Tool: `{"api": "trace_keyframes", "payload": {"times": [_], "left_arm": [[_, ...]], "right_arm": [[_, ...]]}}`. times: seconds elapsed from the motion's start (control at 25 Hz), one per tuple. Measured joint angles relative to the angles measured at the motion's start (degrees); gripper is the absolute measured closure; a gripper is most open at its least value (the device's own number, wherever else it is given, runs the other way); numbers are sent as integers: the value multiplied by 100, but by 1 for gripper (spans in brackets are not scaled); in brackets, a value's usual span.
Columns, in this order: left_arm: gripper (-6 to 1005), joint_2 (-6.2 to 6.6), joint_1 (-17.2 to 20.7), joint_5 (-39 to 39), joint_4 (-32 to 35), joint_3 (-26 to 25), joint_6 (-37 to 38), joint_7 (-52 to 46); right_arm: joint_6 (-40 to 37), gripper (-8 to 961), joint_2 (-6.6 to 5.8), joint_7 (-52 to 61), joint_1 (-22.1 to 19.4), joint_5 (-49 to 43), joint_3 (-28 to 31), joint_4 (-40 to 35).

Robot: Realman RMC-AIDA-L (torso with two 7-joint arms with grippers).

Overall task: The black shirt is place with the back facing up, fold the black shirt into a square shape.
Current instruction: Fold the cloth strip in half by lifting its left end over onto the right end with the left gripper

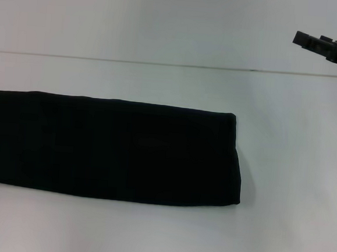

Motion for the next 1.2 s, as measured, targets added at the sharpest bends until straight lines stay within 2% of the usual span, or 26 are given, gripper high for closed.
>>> {"api": "trace_keyframes", "payload": {"times": [0.08,0.2,0.24,0.32,0.36,0.44,0.48,0.52,0.56,0.64,0.68,0.76,0.8,0.96,1.2], "left_arm": [[916,32,-248,-122,32,0,322,0],[916,46,-829,-417,14,86,901,-21],[916,20,-1059,-537,-24,184,1035,-41],[916,-127,-1487,-823,-181,497,1151,-100],[916,-127,-1487,-823,-181,497,1151,-100],[916,-481,-1981,-1090,-492,1000,1037,-188],[916,-717,-2186,-1172,-676,1211,879,-217],[917,-841,-2257,-1197,-768,1291,793,-225],[917,-1037,-2339,-1281,-907,1399,604,-225],[917,-1191,-2379,-1476,-1180,1556,408,-208],[917,-1252,-2381,-1887,-1644,1774,192,-110],[917,-1252,-2381,-1887,-1644,1774,192,-110],[917,-1251,-2287,-3115,-2917,2255,-166,513],[917,-1271,-2179,-3845,-3719,2447,-330,1249],[916,-1268,-2041,-3987,-3934,2467,-202,1568]], "right_arm": [[34,23,7,-100,-44,163,2,-2],[37,23,18,-304,-118,425,3,-2],[27,23,18,-348,-137,470,2,1],[-12,23,2,-390,-181,517,-5,1],[-37,23,-14,-400,-211,530,-6,0],[-123,23,-46,-413,-290,540,-6,-17],[-162,23,-63,-418,-332,540,-1,-28],[-186,23,-83,-424,-369,540,1,-37],[-205,23,-115,-432,-412,542,4,-43],[-245,23,-171,-441,-481,548,8,-46],[-266,23,-198,-442,-510,551,10,-46],[-290,23,-253,-444,-564,563,20,-47],[-299,23,-274,-444,-583,570,24,-47],[-309,23,-341,-446,-606,590,28,-46],[-306,23,-371,-450,-606,604,28,-22]]}}
